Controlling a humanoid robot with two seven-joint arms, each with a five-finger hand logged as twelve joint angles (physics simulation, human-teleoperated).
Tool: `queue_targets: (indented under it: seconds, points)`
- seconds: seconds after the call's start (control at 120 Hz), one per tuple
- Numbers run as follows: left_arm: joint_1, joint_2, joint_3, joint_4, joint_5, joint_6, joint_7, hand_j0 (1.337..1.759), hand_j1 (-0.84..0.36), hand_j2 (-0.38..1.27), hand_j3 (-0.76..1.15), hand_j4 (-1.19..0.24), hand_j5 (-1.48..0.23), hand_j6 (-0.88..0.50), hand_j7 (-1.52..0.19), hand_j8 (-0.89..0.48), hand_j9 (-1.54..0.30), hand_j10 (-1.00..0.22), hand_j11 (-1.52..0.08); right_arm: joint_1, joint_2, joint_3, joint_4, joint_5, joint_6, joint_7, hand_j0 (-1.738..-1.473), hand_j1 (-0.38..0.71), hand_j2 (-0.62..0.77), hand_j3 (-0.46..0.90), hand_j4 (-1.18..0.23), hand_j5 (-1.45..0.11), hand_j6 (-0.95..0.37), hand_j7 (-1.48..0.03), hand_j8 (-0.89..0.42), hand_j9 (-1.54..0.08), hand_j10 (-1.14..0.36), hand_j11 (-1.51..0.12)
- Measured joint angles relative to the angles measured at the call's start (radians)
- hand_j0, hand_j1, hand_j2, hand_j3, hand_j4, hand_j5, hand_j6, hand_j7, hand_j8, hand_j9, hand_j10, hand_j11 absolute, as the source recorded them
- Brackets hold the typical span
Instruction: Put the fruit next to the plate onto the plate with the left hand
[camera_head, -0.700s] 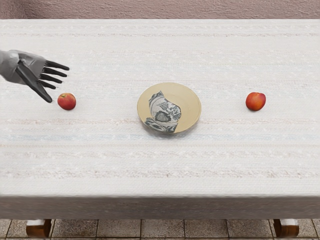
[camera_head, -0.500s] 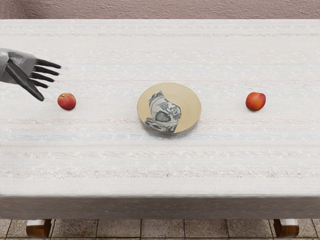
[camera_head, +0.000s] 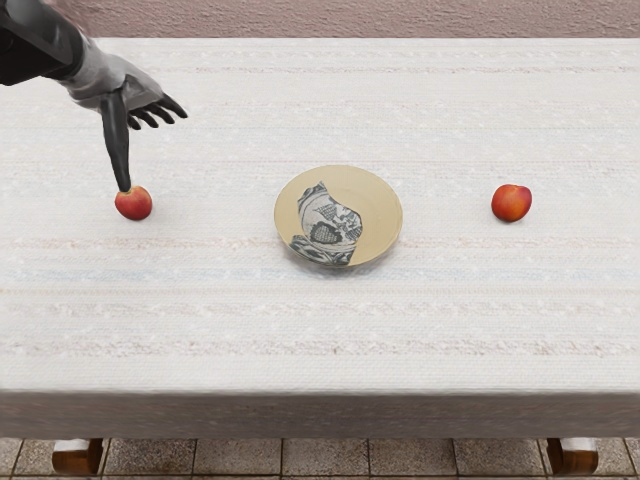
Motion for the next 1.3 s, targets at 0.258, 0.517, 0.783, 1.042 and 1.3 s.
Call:
queue_targets:
  seconds: [0.258, 0.517, 0.783, 1.042, 1.3]
  points:
    - [-0.011, -0.137, 0.306, -0.019, -0.024, 0.000, -0.146, 1.658, 0.35, 0.00, 0.00, 0.00, 0.00, 0.00, 0.00, 0.00, 0.00, 0.00, 0.00, 0.000, 0.000, 0.000, 0.000, 0.000, 0.000, 0.000, -1.658, -0.32, 0.00, 0.00, -0.02, -0.03, -0.02, -0.03, -0.02, -0.03, -0.02, -0.03]
    - [0.037, -0.198, 0.295, -0.045, -0.161, 0.282, -0.121, 1.658, 0.34, 0.00, 0.00, 0.00, -0.01, -0.01, -0.01, -0.01, -0.01, 0.00, -0.01, 0.000, 0.000, 0.000, 0.000, 0.000, 0.000, 0.000, -1.658, -0.32, 0.00, 0.00, -0.02, -0.03, -0.02, -0.03, -0.02, -0.03, -0.02, -0.03]
    - [0.142, -0.272, 0.293, -0.064, -0.295, 0.519, 0.081, 1.658, 0.31, 0.01, 0.00, -0.03, -0.04, -0.03, -0.04, -0.03, -0.04, -0.03, -0.04, 0.000, 0.000, 0.000, 0.000, 0.000, 0.000, 0.000, -1.658, -0.32, 0.00, 0.00, -0.02, -0.03, -0.02, -0.03, -0.02, -0.03, -0.02, -0.03]
    - [0.211, -0.273, 0.257, -0.065, -0.305, 0.603, 0.123, 1.658, 0.20, 0.02, 0.00, -0.12, -0.16, -0.12, -0.16, -0.12, -0.16, -0.12, -0.16, 0.000, 0.000, 0.000, 0.000, 0.000, 0.000, 0.000, -1.658, -0.32, 0.00, 0.00, -0.02, -0.03, -0.02, -0.03, -0.02, -0.03, -0.02, -0.03]
    - [0.313, -0.263, 0.232, -0.009, -0.301, 0.769, 0.126, 1.658, 0.17, 0.03, 0.00, -0.15, -0.19, -0.15, -0.19, -0.15, -0.19, -0.15, -0.19, 0.000, 0.000, 0.000, 0.000, 0.000, 0.000, 0.000, -1.658, -0.32, 0.00, 0.00, -0.02, -0.03, -0.02, -0.03, -0.02, -0.03, -0.02, -0.03]
